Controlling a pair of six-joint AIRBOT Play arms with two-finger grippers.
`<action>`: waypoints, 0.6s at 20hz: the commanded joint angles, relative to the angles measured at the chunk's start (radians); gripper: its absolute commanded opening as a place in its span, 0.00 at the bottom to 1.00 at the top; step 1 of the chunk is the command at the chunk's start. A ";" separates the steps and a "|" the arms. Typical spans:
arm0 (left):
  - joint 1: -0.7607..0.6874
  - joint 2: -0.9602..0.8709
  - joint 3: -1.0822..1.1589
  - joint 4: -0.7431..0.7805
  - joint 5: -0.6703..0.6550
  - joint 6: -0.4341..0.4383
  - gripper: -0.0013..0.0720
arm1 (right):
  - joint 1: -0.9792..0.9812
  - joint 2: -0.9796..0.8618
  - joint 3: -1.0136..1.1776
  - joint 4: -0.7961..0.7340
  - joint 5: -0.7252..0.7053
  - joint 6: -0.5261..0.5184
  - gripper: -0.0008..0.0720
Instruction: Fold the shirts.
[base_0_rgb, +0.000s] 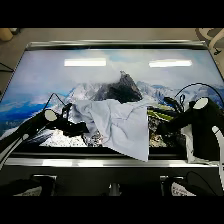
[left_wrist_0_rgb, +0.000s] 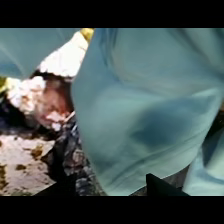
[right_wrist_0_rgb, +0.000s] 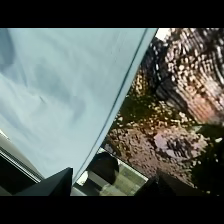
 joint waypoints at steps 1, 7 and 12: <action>-0.006 -0.031 -0.031 -0.059 0.122 0.018 0.75 | -0.001 0.006 -0.055 0.008 -0.015 -0.009 0.80; -0.005 -0.025 -0.011 -0.089 0.179 0.022 0.05 | -0.001 0.006 -0.264 0.182 -0.072 -0.060 0.86; -0.005 0.058 -0.006 -0.089 0.180 0.022 0.05 | -0.001 0.006 -0.360 0.292 -0.179 -0.076 0.85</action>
